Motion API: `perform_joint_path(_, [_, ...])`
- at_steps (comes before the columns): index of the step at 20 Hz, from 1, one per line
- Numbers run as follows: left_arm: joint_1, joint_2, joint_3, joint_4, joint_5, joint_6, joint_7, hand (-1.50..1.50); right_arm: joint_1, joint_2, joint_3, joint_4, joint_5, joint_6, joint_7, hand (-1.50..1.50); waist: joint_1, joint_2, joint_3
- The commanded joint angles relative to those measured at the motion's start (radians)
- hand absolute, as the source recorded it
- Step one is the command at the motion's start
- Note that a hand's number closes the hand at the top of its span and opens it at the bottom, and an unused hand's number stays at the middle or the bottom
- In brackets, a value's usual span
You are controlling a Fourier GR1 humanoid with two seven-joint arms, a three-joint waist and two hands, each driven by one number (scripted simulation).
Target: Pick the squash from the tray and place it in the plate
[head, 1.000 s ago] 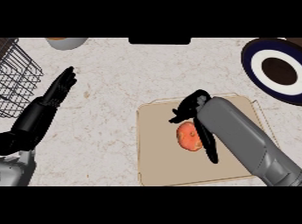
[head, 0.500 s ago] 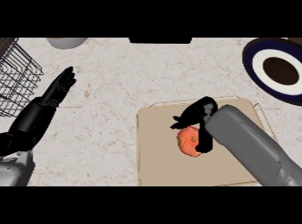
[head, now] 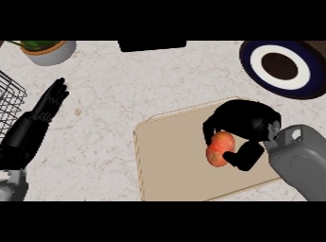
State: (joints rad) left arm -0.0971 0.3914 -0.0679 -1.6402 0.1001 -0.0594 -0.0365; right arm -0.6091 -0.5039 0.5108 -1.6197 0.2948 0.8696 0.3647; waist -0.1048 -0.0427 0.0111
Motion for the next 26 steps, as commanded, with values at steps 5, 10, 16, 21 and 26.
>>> perform_joint_path(5, [0.041, 0.015, 0.045, -0.016, 0.009, 0.015, -0.009, 0.0, 0.24, -0.228, -0.253, -0.369, 0.09, -0.311, -0.236, 1.5, -0.047, 0.007, -0.001])
perform_joint_path(10, [0.038, 0.015, 0.037, -0.036, 0.018, -0.007, -0.007, 0.0, 0.489, -0.309, -0.479, -0.442, 0.06, -0.439, -0.445, 1.5, -0.023, 0.023, -0.003])
perform_joint_path(16, [0.036, 0.019, 0.022, -0.097, 0.014, -0.021, 0.015, 0.0, 0.718, -0.345, -0.856, -0.433, -0.105, -0.426, -0.618, 1.5, 0.022, 0.027, -0.008])
perform_joint_path(21, [0.0, -0.013, -0.011, -0.084, -0.008, -0.03, 0.019, 0.0, 0.807, -0.3, -1.088, -0.329, -0.114, -0.435, -0.723, 1.5, 0.069, 0.037, -0.01])
perform_joint_path(26, [-0.022, -0.058, -0.03, -0.024, -0.054, -0.042, -0.029, 0.0, 0.703, -0.307, -1.123, -0.185, -0.086, -0.427, -0.736, 1.5, 0.102, 0.043, -0.011])
